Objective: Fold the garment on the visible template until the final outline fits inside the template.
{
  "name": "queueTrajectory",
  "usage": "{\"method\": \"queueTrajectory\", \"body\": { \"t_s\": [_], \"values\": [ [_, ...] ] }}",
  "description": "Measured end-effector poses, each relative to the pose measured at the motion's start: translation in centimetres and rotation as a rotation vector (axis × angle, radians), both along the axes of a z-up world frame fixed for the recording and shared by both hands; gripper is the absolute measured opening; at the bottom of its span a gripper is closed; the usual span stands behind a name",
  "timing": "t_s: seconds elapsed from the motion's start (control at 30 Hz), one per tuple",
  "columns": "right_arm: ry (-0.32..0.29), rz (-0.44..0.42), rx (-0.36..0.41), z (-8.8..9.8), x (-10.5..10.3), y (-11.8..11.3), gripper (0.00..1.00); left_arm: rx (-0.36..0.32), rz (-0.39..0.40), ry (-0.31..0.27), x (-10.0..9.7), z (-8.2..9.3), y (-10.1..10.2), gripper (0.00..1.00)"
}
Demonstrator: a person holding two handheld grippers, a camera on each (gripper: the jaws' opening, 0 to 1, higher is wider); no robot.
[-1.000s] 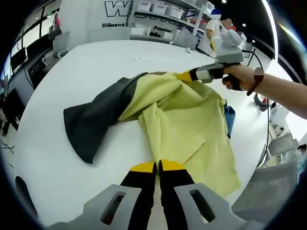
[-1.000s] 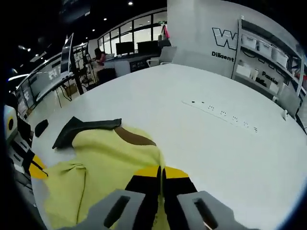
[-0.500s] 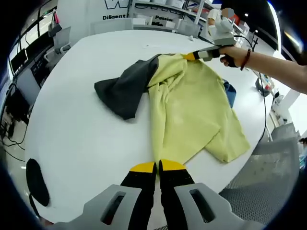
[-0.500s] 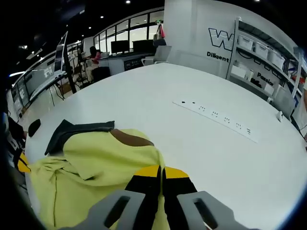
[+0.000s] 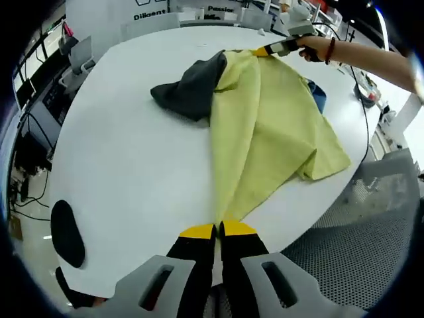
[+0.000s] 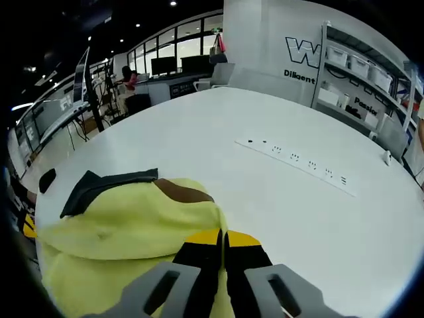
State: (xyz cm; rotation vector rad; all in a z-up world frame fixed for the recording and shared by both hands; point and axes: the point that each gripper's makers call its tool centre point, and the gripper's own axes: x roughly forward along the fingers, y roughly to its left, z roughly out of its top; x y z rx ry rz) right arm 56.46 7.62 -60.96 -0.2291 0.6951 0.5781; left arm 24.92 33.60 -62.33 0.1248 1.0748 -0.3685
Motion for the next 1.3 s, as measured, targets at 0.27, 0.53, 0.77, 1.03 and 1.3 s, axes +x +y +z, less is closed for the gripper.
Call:
{"method": "queueTrajectory", "body": {
  "t_s": [0.27,0.53,0.77,1.03,1.3],
  "values": [
    [-0.029,0.046,0.018,0.7,-0.2,1.2,0.0,0.043,0.011,0.001,0.3,0.4,1.6,0.0],
    [-0.011,0.095,0.049,1.1,-1.4,2.6,0.03,0.113,-0.081,0.103,-1.4,-1.6,1.5,0.04],
    [-0.019,0.055,0.098,2.3,-1.4,2.1,0.21,-0.072,0.05,-0.047,2.8,1.5,0.9,0.2],
    [0.0,0.036,0.148,3.1,-2.5,1.9,0.41,-0.195,0.16,-0.23,10.0,5.4,0.2,0.35],
    [0.052,0.026,0.152,2.1,-4.3,1.3,0.52,-0.226,0.136,-0.302,15.8,5.9,-2.4,0.37]
  ]
}}
